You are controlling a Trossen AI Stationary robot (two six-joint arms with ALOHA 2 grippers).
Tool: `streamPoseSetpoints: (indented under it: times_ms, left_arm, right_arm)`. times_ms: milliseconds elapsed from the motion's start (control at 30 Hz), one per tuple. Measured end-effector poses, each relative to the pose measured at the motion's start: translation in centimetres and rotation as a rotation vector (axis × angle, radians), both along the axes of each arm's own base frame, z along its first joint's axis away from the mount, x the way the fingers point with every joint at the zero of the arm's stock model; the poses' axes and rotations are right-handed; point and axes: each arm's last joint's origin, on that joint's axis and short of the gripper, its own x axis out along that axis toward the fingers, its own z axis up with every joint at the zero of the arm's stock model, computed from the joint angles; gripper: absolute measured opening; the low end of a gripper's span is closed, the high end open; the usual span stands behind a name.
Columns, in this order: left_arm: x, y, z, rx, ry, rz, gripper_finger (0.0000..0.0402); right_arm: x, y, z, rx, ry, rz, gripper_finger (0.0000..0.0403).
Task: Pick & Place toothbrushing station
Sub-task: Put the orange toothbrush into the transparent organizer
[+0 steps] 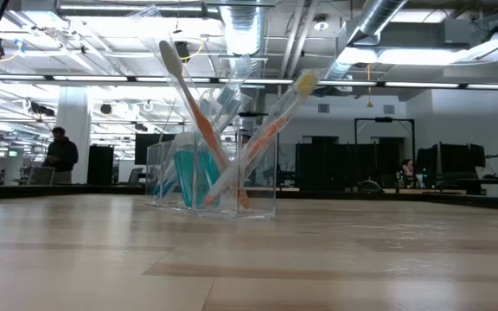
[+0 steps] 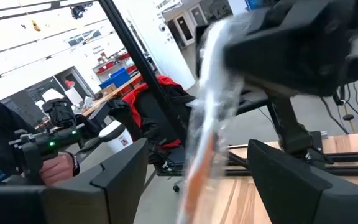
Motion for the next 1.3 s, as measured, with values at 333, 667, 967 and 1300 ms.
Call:
streamPoseSetpoints:
  times_ms: [333,667,967,1300]
  left_arm:
    - [0.18,0.27,-0.23,0.003,0.012,0.001,0.0008]
    - [0.35,-0.31,-0.23,0.009,0.004,-0.024,0.0008]
    - [0.36,-0.44,-0.19,0.008,0.001,-0.029,0.0008]
    - [0.34,-0.49,-0.15,0.014,-0.002,-0.037,0.0007]
  right_arm:
    - [0.95,0.6,-0.48,0.024,0.022,0.028,0.0264]
    - [0.93,0.61,-0.06,0.012,-0.014,0.021,0.0214]
    - [0.9,0.62,-0.02,0.022,-0.01,0.021,0.0158]
    - [0.9,0.62,-0.03,0.029,-0.005,0.021,0.0113]
